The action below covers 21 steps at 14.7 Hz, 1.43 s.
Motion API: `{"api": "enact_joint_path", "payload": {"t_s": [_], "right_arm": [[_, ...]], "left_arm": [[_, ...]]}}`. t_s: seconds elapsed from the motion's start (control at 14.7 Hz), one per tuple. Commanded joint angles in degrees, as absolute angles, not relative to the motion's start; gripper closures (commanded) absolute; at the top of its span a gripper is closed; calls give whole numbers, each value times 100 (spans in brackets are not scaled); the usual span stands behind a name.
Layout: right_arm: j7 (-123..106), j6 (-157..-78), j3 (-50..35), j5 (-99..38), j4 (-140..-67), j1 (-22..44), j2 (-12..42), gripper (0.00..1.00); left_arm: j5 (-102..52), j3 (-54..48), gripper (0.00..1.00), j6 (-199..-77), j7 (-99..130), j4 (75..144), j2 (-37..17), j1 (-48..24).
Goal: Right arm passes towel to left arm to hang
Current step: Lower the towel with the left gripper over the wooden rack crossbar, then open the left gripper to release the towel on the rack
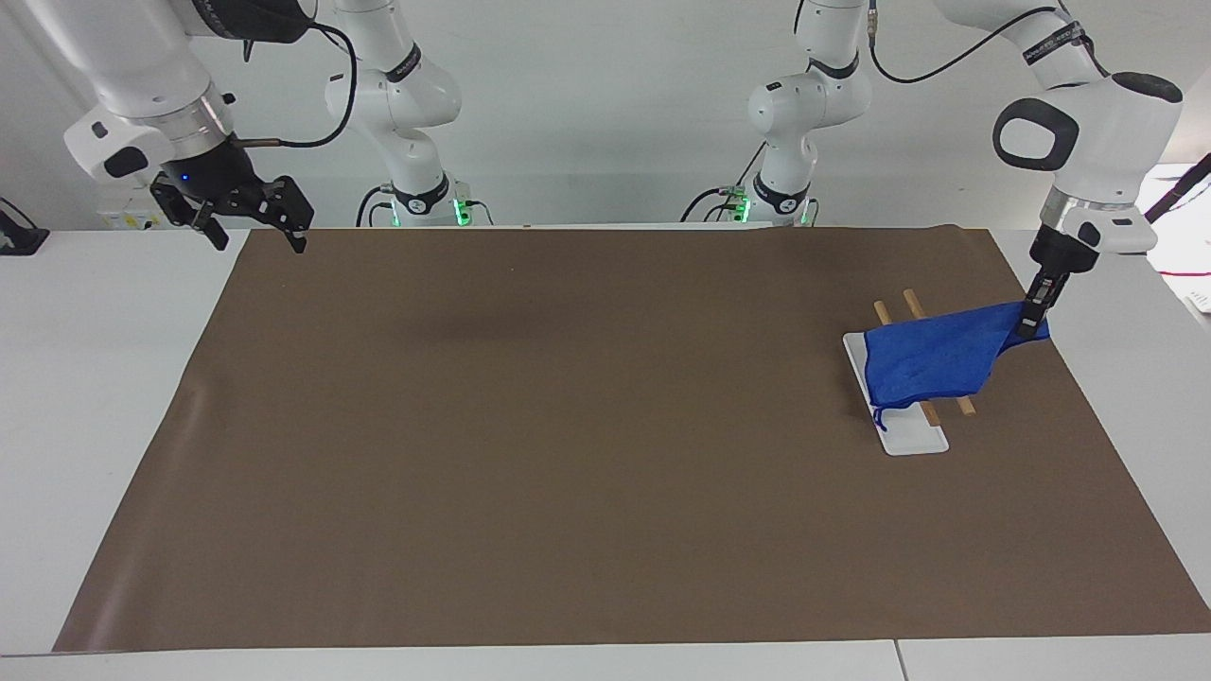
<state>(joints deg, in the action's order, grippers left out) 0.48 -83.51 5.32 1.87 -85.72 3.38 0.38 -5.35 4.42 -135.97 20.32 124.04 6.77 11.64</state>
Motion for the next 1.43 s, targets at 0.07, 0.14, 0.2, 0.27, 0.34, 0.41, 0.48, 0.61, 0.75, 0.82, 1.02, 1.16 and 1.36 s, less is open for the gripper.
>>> {"api": "enact_joint_path", "payload": {"t_s": [0.07, 0.14, 0.2, 0.27, 0.34, 0.41, 0.48, 0.61, 0.75, 0.82, 1.02, 1.16, 1.36], "right_arm": [[-62, -8271, 475, 220, -8429, 264, 141, 0], [-62, -8244, 475, 220, -8455, 246, 132, 0], [-62, -8270, 475, 220, -8455, 237, 132, 0], [-62, -8271, 475, 220, -8464, 246, 132, 0], [-53, -8271, 475, 220, -8473, 246, 132, 0], [-61, -8271, 475, 220, -8481, 246, 123, 0], [-62, -8271, 475, 220, -8481, 246, 123, 0], [-62, -8271, 475, 220, -8481, 237, 123, 0], [-53, -8271, 475, 220, -8481, 237, 123, 0], [-53, -8271, 475, 220, -8481, 246, 123, 0], [-53, -8271, 475, 220, -8481, 255, 123, 0], [-53, -8271, 475, 220, -8490, 255, 123, 0], [-53, -8270, 475, 220, -8490, 255, 123, 0]], "left_arm": [[-466, 404, 100, -13904, 2021, 12542, 668, 1204], [-466, 404, 100, -13913, 2039, 12542, 668, 1195], [-466, 404, 100, -13904, 2056, 12542, 668, 1187], [-466, 404, 37, -13861, 2083, 12542, 668, 1178], [-466, 404, 2, -13826, 2092, 12533, 668, 1169], [-466, 404, 0, -13808, 2100, 12533, 677, 1169], [-466, 404, 0, -13790, 2083, 12507, 677, 1169], [-466, 404, 0, -13537, 2092, 12393, 703, 1169], [-466, 326, 0, -13081, 2092, 12139, 738, 1151], [-466, 308, 0, -12765, 2083, 11929, 712, 1082], [-457, 308, 0, -11876, 2013, 11165, 546, 696], [-440, 308, 0, -11463, 1995, 10777, 449, 336], [-422, 316, 0, -11233, 1838, 10530, 334, -209]]}}
